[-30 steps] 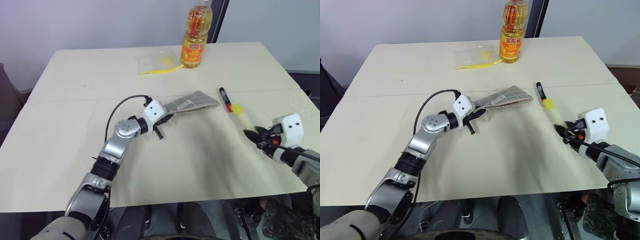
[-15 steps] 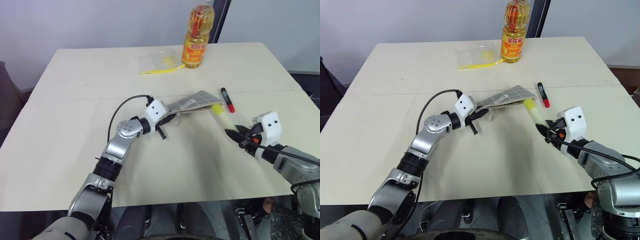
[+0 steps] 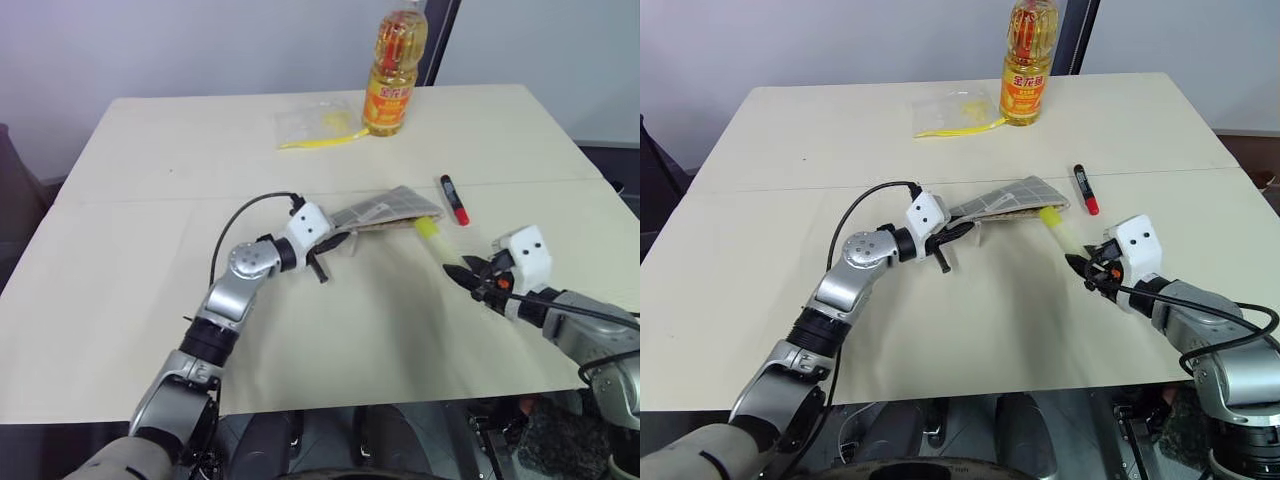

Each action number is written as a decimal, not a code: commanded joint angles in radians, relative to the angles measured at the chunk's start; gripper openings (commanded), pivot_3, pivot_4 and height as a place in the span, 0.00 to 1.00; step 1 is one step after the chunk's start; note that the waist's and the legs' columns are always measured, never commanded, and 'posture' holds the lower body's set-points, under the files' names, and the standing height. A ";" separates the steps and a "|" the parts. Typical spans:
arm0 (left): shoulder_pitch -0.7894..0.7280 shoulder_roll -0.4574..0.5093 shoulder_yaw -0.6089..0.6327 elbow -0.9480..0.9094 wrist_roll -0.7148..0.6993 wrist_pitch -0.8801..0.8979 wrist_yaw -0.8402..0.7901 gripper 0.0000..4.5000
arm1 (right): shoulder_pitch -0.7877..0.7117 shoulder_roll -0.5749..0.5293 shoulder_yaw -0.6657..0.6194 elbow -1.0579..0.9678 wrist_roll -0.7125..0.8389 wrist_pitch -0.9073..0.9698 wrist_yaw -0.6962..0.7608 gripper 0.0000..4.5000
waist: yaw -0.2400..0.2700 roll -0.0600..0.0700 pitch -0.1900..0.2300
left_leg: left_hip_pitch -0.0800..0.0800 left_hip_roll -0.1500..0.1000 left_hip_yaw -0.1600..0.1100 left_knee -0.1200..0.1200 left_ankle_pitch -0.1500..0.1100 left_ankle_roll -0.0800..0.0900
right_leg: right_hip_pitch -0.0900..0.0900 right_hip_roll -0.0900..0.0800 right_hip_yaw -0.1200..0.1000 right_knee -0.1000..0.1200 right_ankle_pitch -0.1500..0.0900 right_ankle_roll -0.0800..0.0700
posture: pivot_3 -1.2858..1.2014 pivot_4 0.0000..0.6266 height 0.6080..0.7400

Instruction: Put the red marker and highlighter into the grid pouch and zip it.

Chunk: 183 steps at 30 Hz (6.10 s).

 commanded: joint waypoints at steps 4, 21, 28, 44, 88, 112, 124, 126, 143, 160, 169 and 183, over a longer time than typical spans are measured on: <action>0.013 0.086 -0.048 -0.069 -0.004 -0.115 -0.146 0.00 | 0.008 -0.106 0.074 -0.074 -0.031 -0.001 0.066 0.20 | 0.000 0.000 0.000 | 0.000 0.000 0.000 0.000 0.000 0.000 | 0.000 0.000 0.000 0.000 -0.001 -0.003 | 0.52 0.24 1.00; 0.016 0.123 -0.071 -0.106 -0.012 -0.168 -0.271 0.00 | -0.152 -0.236 0.293 -0.187 -0.123 -0.030 0.179 0.20 | 0.000 0.000 0.000 | -0.001 0.000 0.000 0.000 0.000 0.000 | 0.000 -0.001 0.000 -0.002 -0.002 -0.003 | 0.52 0.24 1.00; 0.017 0.121 -0.049 -0.090 0.000 -0.132 -0.219 0.00 | -0.129 -0.216 0.175 -0.187 -0.078 -0.031 0.198 0.84 | 0.000 0.000 0.000 | -0.001 0.000 0.000 0.000 0.000 0.001 | 0.000 -0.002 0.000 -0.002 -0.002 -0.003 | 0.52 0.24 1.00; -0.027 0.016 0.067 -0.027 0.046 0.125 0.172 0.00 | -0.323 0.066 -0.002 0.330 -0.147 -0.074 -0.133 0.99 | -0.002 0.000 0.000 | 0.001 0.000 0.000 0.001 0.000 0.000 | 0.000 0.000 0.000 0.001 0.000 0.000 | 0.52 0.24 1.00; -0.084 -0.002 0.049 0.001 -0.008 0.068 0.070 0.00 | -0.105 -0.023 0.021 -0.039 -0.081 -0.127 0.057 0.07 | -0.001 0.000 0.000 | 0.000 0.000 0.001 0.001 0.000 -0.001 | -0.001 0.000 0.001 0.003 0.001 0.002 | 0.52 0.24 1.00; -0.054 0.023 0.000 -0.078 0.007 0.013 -0.029 0.00 | -0.139 -0.149 0.173 -0.025 -0.225 -0.159 0.126 0.07 | 0.000 0.000 0.001 | 0.000 0.000 0.001 0.001 0.000 0.000 | 0.000 0.000 0.001 0.000 0.001 0.002 | 0.52 0.24 1.00; -0.038 0.067 -0.081 -0.127 0.030 -0.063 -0.123 0.00 | -0.292 -0.177 0.385 0.001 -0.389 -0.164 0.147 0.07 | -0.001 0.000 0.001 | 0.000 0.000 0.001 0.000 0.000 0.000 | -0.001 -0.001 0.001 0.000 0.000 -0.001 | 0.52 0.24 1.00; -0.036 0.068 -0.080 -0.128 0.030 -0.059 -0.121 0.00 | -0.303 -0.165 0.382 -0.011 -0.375 -0.149 0.156 0.18 | 0.001 0.000 0.001 | -0.001 0.000 0.001 0.000 0.000 0.000 | -0.001 -0.001 0.001 0.000 0.001 0.001 | 0.52 0.24 1.00; -0.081 -0.062 0.048 -0.102 -0.080 0.217 0.034 0.00 | -0.260 -0.002 -0.042 -0.195 0.093 0.091 0.188 0.97 | 0.000 -0.001 0.001 | 0.000 0.000 0.000 0.001 0.000 0.000 | 0.000 0.000 0.000 0.001 0.002 0.003 | 0.52 0.24 1.00; -0.094 -0.149 0.045 -0.176 -0.130 0.340 0.088 0.00 | -0.298 0.349 0.249 -0.014 -0.085 0.068 -0.223 0.92 | 0.000 -0.001 0.001 | 0.000 -0.001 0.000 0.001 0.000 0.000 | -0.001 0.000 0.000 0.001 0.002 0.002 | 0.52 0.24 1.00; -0.094 -0.137 0.052 -0.179 -0.131 0.345 0.090 0.00 | -0.318 0.374 0.205 -0.016 -0.049 0.067 -0.222 0.01 | -0.002 -0.001 0.001 | 0.000 -0.001 0.000 0.000 0.000 0.000 | -0.001 0.001 0.000 0.002 0.002 0.002 | 0.52 0.24 1.00; -0.097 -0.016 -0.025 -0.062 0.015 0.096 0.066 0.00 | -0.290 0.183 0.039 -0.183 0.115 0.119 -0.085 0.01 | -0.001 -0.001 0.001 | 0.000 -0.001 0.000 0.000 0.000 0.000 | -0.001 0.001 0.000 0.002 0.002 0.002 | 0.52 0.24 1.00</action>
